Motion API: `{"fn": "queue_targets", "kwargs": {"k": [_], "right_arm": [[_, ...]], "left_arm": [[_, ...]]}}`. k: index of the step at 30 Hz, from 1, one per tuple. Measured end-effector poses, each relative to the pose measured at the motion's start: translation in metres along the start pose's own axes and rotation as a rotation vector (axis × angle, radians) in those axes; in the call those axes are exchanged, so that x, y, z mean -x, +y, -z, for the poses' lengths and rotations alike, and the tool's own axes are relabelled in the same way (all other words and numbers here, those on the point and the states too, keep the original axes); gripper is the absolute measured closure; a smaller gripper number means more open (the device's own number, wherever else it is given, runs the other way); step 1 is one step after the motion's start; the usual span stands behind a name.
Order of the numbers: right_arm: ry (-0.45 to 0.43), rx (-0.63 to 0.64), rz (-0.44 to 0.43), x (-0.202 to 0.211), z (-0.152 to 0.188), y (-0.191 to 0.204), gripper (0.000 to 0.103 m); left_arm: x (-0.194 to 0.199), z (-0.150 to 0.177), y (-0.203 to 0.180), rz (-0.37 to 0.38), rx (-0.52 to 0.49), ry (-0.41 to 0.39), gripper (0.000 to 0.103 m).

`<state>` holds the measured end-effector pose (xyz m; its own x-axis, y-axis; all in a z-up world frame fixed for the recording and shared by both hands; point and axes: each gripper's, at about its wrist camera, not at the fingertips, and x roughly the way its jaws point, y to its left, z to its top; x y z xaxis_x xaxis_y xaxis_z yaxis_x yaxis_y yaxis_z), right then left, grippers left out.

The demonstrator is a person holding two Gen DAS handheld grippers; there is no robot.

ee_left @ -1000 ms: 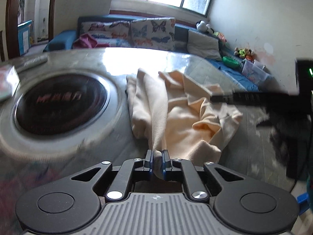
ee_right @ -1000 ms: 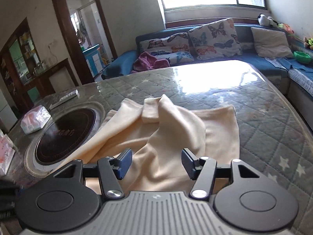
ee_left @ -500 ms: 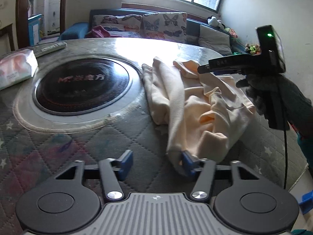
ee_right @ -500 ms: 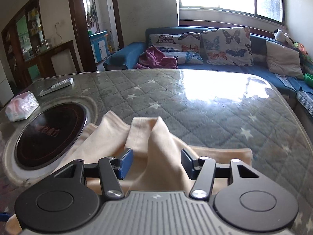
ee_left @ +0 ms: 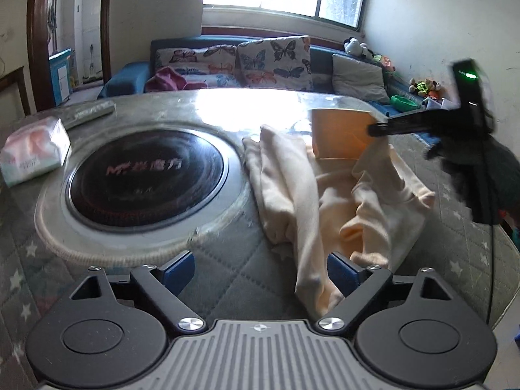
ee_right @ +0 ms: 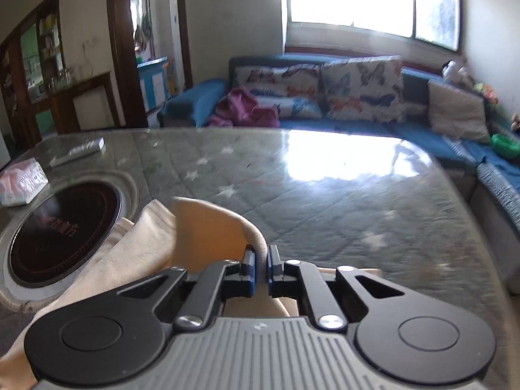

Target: Fold clothes

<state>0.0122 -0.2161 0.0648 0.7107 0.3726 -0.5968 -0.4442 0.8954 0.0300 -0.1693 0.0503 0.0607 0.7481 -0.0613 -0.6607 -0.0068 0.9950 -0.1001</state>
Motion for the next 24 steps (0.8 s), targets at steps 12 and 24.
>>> {"fn": "queue_targets", "kwargs": {"k": [12,24], "right_arm": [[-0.116,-0.09,0.197,0.125,0.054,-0.065,0.097],[0.017,-0.387,0.322,0.18,0.156,-0.124,0.073]], "left_arm": [[-0.026,-0.032,-0.023,0.009,-0.071,-0.034,0.012],[-0.056,-0.05,-0.04,-0.003,-0.12,-0.011,0.014]]}}
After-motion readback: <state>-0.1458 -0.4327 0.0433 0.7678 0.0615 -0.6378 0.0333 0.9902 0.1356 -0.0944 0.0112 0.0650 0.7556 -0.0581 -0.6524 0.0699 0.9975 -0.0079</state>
